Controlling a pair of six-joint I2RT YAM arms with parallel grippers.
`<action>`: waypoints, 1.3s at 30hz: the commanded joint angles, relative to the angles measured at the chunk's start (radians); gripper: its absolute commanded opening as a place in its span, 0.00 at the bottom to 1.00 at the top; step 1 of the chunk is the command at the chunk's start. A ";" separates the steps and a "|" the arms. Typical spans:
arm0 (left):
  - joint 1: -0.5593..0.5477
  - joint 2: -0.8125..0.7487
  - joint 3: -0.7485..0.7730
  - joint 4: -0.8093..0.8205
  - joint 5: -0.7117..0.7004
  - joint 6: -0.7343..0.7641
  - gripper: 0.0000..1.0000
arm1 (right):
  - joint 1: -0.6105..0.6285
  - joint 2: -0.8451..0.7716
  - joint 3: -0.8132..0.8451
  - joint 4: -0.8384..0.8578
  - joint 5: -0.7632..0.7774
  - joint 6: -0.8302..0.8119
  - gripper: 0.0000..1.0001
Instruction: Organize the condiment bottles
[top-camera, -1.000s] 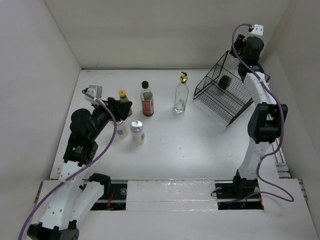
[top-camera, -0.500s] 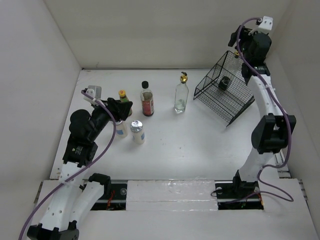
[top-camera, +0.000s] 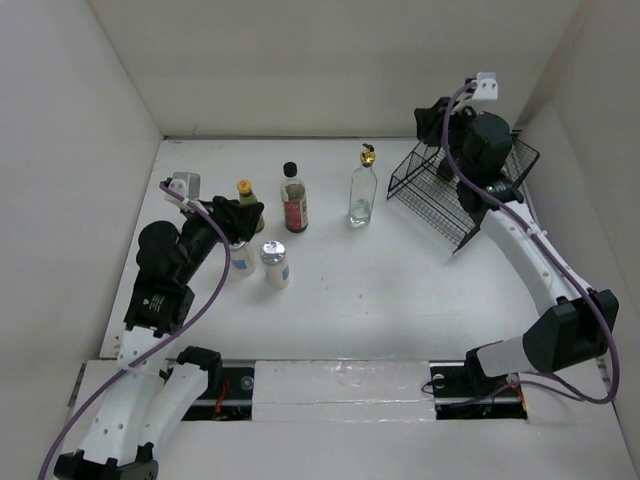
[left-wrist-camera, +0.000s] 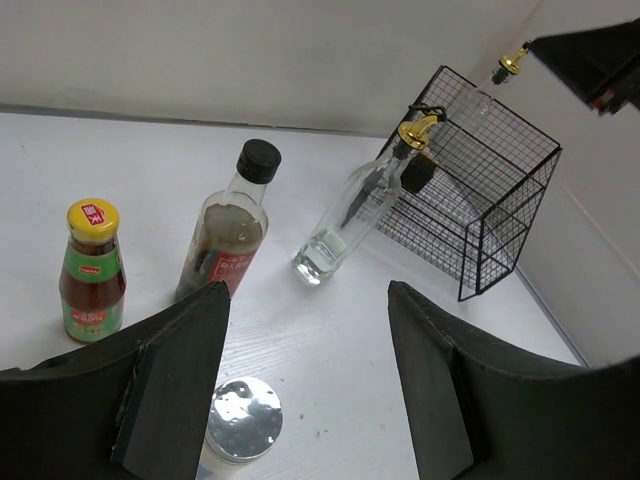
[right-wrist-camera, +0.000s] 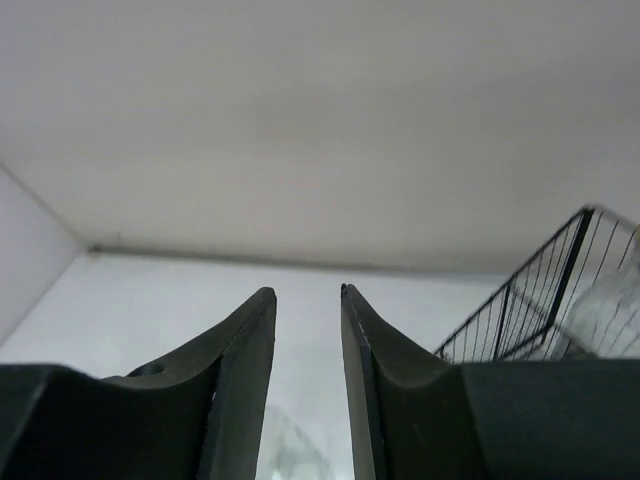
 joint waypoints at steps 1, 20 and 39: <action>0.005 -0.019 -0.002 0.034 -0.002 -0.004 0.60 | 0.033 -0.069 -0.058 -0.030 -0.014 -0.007 0.38; 0.005 -0.019 -0.002 0.043 -0.002 -0.004 0.60 | 0.159 0.092 -0.061 -0.171 -0.255 -0.172 0.78; 0.005 -0.029 -0.011 0.043 0.016 -0.014 0.60 | 0.240 0.207 -0.087 0.094 -0.048 -0.131 0.54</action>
